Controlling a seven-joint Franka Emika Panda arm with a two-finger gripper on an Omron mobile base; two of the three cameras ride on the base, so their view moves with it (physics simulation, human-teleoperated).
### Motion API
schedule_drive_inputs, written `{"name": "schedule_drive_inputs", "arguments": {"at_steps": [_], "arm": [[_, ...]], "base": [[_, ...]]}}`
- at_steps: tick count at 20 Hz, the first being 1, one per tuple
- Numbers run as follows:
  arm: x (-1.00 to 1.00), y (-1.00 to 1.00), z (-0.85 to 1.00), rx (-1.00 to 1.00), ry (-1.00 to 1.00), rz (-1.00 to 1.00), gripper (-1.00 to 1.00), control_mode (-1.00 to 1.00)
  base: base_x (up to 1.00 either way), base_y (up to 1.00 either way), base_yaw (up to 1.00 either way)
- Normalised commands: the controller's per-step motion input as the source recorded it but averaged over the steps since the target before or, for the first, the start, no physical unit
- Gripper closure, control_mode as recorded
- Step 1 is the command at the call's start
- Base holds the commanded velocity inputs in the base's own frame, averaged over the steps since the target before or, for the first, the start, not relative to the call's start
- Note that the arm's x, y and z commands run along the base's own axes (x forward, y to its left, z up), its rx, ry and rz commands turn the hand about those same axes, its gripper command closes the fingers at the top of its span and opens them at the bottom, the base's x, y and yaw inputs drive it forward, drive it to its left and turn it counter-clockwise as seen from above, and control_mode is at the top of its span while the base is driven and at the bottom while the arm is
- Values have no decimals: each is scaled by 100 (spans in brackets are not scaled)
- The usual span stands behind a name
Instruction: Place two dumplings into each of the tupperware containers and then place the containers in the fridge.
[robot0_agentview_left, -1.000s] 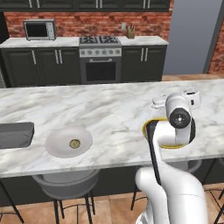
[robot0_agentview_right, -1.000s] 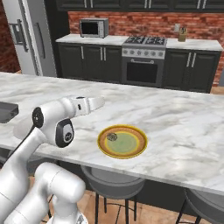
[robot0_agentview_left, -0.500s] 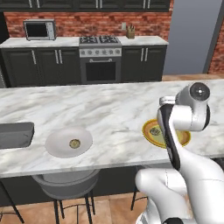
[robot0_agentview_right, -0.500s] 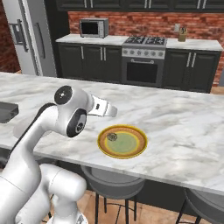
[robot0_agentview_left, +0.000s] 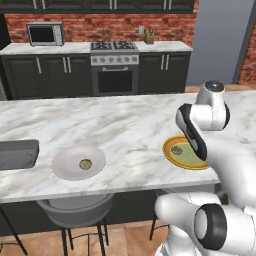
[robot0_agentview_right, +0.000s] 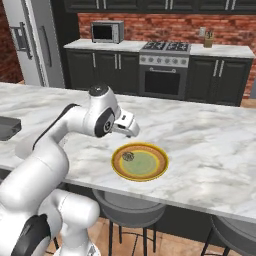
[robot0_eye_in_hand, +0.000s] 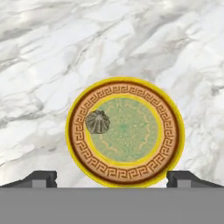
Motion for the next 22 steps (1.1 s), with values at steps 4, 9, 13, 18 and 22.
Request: {"name": "schedule_drive_inputs", "arguments": {"at_steps": [4, 9, 13, 18, 22], "arm": [[17, 0, -100, 9, 1, 0, -100, -100], [16, 0, -84, 10, 0, 1, -100, -100], [49, 0, -58, 0, 0, 2, -100, -100], [60, 0, -47, 0, 2, 2, -100, -100], [55, 0, -35, 0, 13, 3, -100, -100]], "base": [[0, 0, 0], [0, 0, 0], [0, 0, 0], [0, 0, 0], [0, 0, 0]]}}
